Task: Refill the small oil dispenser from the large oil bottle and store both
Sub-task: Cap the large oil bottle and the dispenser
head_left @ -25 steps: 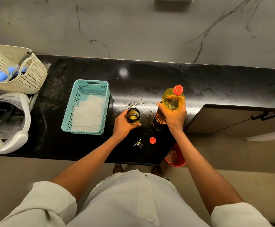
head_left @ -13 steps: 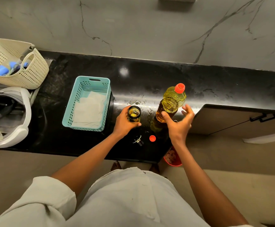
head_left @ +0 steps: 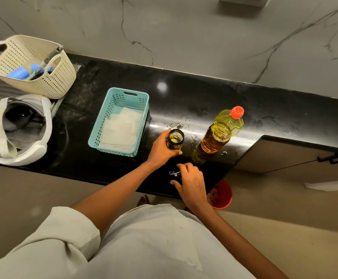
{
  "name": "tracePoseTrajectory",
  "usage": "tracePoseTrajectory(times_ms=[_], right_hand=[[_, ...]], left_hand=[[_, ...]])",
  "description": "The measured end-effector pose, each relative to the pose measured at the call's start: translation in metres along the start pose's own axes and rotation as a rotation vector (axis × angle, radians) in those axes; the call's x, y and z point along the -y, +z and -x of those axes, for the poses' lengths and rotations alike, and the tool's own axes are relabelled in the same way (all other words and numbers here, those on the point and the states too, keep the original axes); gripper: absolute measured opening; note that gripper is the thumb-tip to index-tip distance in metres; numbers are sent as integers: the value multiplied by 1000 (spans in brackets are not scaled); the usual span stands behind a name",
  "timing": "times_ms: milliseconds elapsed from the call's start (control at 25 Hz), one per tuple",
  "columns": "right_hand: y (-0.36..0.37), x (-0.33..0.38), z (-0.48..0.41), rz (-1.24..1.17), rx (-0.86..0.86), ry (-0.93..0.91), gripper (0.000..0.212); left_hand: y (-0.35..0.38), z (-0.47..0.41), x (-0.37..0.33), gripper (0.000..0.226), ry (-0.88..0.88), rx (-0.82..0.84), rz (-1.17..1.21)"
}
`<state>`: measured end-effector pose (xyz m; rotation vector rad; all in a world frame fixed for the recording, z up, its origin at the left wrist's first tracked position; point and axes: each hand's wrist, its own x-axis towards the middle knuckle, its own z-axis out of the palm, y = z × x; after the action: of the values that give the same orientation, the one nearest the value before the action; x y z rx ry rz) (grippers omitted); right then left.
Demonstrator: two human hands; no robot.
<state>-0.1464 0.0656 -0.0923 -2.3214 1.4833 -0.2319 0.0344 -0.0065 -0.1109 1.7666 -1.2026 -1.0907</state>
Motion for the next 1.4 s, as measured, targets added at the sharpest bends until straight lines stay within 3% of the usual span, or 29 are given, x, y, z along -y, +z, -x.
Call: tracePoseTrajectory(times_ms=[200,360,440,560,720,960,1400], right_hand=[[2,-2,-6,0,-29,-50,29],[-15,2,-11,-304,-46,86,39],[-34,6,-21,-450,-158,150,39],[-64,16,-47,-485,-315,131,36],[-85,15,-85,-433,-324,79,39],[-95,14,-117,-177,-133,-93,28],[-99,29,-130,24,-37,-206,38]], left_hand=[[-1,-2,1,83,1,-9,1],[-2,-3,-1,81,18,-9,-12],[-3,-4,-1,81,16,-13,-7],[-2,-2,-3,79,24,-27,-1],[-4,0,-8,78,39,-14,18],[-7,-1,-6,72,37,10,6],[-4,-4,-1,72,35,9,20]])
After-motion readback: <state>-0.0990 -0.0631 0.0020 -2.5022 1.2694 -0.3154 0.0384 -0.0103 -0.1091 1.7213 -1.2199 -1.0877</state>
